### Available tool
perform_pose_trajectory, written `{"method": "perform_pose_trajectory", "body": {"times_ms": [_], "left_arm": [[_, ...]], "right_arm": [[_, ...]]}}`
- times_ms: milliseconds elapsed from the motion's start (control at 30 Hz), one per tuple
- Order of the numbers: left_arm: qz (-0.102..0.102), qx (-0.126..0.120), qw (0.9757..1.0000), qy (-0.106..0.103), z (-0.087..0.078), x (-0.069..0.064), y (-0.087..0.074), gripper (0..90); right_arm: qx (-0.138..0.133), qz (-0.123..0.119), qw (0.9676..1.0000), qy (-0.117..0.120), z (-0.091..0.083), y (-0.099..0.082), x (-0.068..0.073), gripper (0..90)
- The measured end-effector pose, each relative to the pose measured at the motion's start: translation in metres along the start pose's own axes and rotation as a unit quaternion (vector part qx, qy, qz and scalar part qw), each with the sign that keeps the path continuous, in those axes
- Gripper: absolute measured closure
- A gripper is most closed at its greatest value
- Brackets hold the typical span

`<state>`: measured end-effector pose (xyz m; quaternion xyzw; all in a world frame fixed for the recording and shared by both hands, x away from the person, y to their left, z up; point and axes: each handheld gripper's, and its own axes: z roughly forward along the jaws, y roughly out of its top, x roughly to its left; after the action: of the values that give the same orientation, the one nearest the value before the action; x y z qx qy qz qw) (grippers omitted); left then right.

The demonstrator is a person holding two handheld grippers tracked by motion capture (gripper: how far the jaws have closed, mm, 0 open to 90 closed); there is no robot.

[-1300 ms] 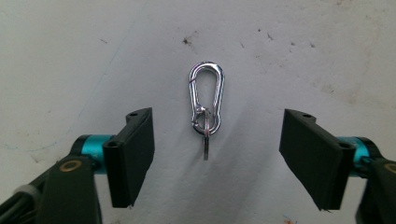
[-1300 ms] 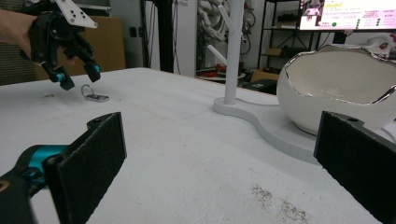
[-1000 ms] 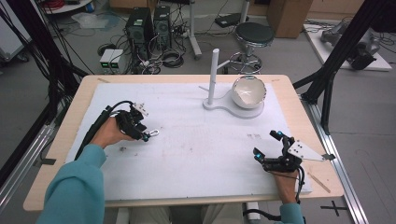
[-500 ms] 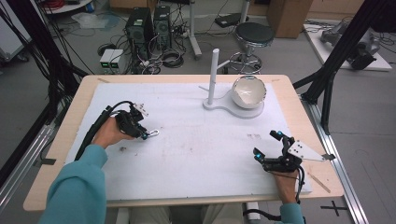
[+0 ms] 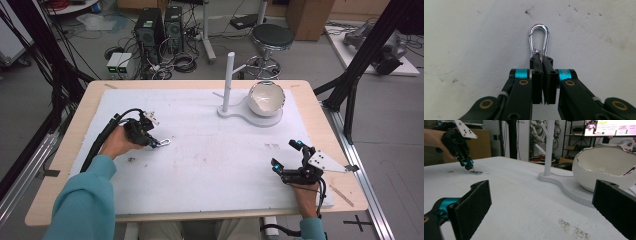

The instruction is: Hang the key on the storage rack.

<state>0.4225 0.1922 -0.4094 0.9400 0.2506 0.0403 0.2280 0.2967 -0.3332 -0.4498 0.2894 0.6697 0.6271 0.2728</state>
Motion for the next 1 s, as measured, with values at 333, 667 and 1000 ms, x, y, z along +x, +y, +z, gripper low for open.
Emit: {"method": "perform_pose_trajectory", "body": {"times_ms": [333, 667, 1000], "left_arm": [[-0.017, -0.013, 0.9998, -0.004, -0.001, 0.002, -0.005, 88.4], [-0.011, -0.045, 0.9989, -0.005, -0.01, 0.002, -0.006, 88.7], [-0.003, -0.143, 0.9896, -0.016, -0.04, -0.006, -0.005, 88.7]], "right_arm": [[-0.001, -0.001, 1.0, -0.001, 0.0, 0.0, 0.0, 1.5], [-0.006, -0.006, 1.0, -0.004, -0.001, 0.0, 0.001, 1.5], [0.005, 0.005, 0.9999, 0.008, 0.0, 0.002, -0.001, 1.4]]}}
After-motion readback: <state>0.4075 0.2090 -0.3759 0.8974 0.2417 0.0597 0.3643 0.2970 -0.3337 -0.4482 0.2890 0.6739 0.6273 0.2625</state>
